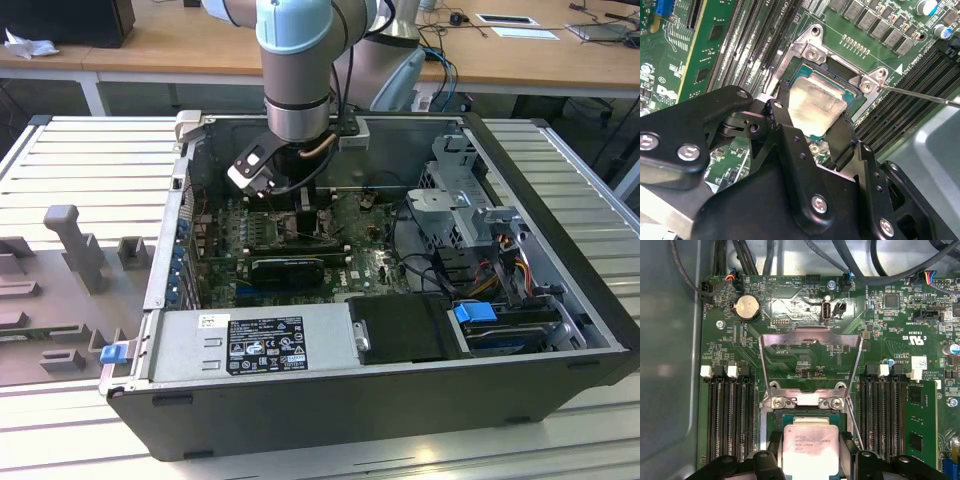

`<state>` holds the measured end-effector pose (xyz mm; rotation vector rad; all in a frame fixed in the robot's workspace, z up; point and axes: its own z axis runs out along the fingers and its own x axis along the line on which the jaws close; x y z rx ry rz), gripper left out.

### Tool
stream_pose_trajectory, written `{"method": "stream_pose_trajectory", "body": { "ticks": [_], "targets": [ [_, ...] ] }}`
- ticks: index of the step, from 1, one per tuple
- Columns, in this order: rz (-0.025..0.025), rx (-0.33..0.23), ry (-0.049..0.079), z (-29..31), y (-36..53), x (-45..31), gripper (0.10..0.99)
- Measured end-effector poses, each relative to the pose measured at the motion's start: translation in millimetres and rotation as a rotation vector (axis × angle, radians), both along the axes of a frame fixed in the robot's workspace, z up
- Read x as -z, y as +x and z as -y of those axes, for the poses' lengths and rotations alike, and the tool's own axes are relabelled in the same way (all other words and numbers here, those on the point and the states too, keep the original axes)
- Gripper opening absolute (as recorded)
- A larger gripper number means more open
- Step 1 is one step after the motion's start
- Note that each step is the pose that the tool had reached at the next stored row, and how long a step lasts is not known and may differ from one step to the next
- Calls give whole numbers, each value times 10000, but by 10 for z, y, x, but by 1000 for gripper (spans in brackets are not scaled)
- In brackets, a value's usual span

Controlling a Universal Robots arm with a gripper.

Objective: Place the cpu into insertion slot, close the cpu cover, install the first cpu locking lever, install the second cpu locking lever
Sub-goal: 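Place the cpu into insertion slot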

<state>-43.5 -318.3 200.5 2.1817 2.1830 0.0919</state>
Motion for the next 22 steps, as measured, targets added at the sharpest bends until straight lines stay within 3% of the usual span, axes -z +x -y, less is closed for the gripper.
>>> {"method": "stream_pose_trajectory", "body": {
  "ticks": [6,7,22],
  "targets": [
    [2,0,2,-1,0,1,553],
    [1,0,1,-1,0,1,616],
    [1,-77,1,-47,17,1,616]
  ]
}}
